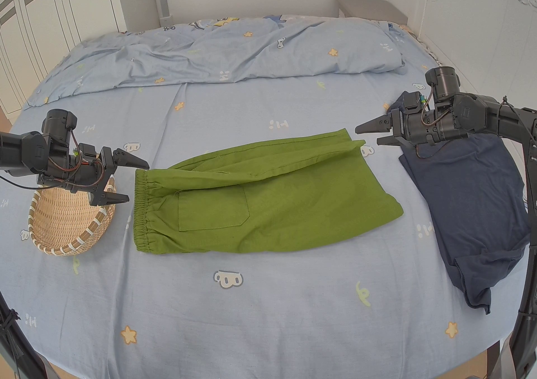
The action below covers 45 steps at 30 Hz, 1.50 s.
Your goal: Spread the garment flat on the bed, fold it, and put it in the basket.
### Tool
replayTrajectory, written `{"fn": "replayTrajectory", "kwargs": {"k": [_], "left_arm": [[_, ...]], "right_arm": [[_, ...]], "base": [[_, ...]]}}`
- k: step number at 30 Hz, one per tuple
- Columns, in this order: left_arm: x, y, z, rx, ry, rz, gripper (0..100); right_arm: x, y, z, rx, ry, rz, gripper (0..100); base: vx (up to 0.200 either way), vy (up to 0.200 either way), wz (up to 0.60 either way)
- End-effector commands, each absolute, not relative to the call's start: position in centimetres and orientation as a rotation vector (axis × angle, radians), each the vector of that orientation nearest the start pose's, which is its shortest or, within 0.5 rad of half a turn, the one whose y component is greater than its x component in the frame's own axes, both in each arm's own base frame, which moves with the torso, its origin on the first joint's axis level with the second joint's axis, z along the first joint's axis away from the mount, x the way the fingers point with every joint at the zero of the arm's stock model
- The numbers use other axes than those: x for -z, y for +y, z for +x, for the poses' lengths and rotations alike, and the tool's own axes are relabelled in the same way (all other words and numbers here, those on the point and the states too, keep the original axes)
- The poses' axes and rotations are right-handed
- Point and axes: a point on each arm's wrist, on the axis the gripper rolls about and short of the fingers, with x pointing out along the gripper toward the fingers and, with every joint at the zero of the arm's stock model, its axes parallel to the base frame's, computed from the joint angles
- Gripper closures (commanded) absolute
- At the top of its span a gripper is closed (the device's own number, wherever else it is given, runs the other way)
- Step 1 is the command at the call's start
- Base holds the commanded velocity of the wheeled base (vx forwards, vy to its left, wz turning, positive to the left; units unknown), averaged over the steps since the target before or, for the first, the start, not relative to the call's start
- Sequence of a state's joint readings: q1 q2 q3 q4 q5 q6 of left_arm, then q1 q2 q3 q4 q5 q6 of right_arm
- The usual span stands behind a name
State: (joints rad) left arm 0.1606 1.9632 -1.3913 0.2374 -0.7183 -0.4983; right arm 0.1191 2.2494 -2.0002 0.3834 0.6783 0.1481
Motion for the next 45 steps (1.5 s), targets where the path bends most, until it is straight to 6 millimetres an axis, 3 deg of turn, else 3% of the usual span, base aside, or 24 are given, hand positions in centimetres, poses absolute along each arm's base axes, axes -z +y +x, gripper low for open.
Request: {"fn": "replayTrajectory", "kwargs": {"k": [1, 8, 11, 19, 23, 24, 29, 34, 37, 40, 45], "left_arm": [[-17.8, 4.2, 36.5, 0.345, 0.869, -0.812, 0], [-19.1, 3.0, 35.2, 0.371, 0.869, -0.809, 0], [-18.5, 0.6, 34.8, 0.418, 0.926, -0.796, 0], [-18.1, -2.2, 34.3, 0.474, 0.963, -0.754, 0], [-17.0, -4.2, 36.1, 0.519, 0.950, -0.753, 0], [-17.0, -4.2, 36.1, 0.519, 0.950, -0.753, 0], [-15.2, -4.5, 40.2, 0.455, 0.892, -0.777, 0], [-14.6, -4.3, 42.3, 0.425, 0.866, -0.772, 0], [-15.0, -4.2, 42.9, 0.420, 0.838, -0.772, 0], [-17.1, -3.5, 44.3, 0.373, 0.722, -0.818, 0], [-17.4, -3.0, 46.9, 0.319, 0.579, -0.910, 0]], "right_arm": [[-21.1, 6.8, 44.8, -0.730, 0.669, 0.311, 0], [-21.7, 6.6, 43.2, -0.729, 0.686, 0.315, 0], [-21.6, 6.3, 40.9, -0.720, 0.737, 0.330, 0], [-20.3, 5.1, 36.2, -0.709, 0.727, 0.343, 0], [-19.6, 4.2, 34.4, -0.730, 0.652, 0.351, 0], [-19.6, 4.2, 34.4, -0.730, 0.652, 0.351, 0], [-20.7, 4.0, 33.2, -0.740, 0.606, 0.340, 0], [-20.6, 4.0, 33.0, -0.742, 0.603, 0.335, 0], [-20.8, 4.1, 32.8, -0.747, 0.600, 0.330, 0], [-21.0, 4.2, 32.3, -0.751, 0.596, 0.325, 0], [-21.5, 4.0, 31.9, -0.749, 0.576, 0.320, 0]], "base": [[0.000, 0.000, 0.00], [0.000, 0.000, 0.00], [0.000, 0.000, 0.00], [0.000, 0.000, 0.00], [0.000, 0.000, 0.00], [0.000, 0.000, 0.00], [0.000, 0.000, 0.00], [0.000, 0.000, 0.00], [0.000, 0.000, 0.00], [0.000, 0.000, 0.00], [0.000, 0.000, 0.00]]}}
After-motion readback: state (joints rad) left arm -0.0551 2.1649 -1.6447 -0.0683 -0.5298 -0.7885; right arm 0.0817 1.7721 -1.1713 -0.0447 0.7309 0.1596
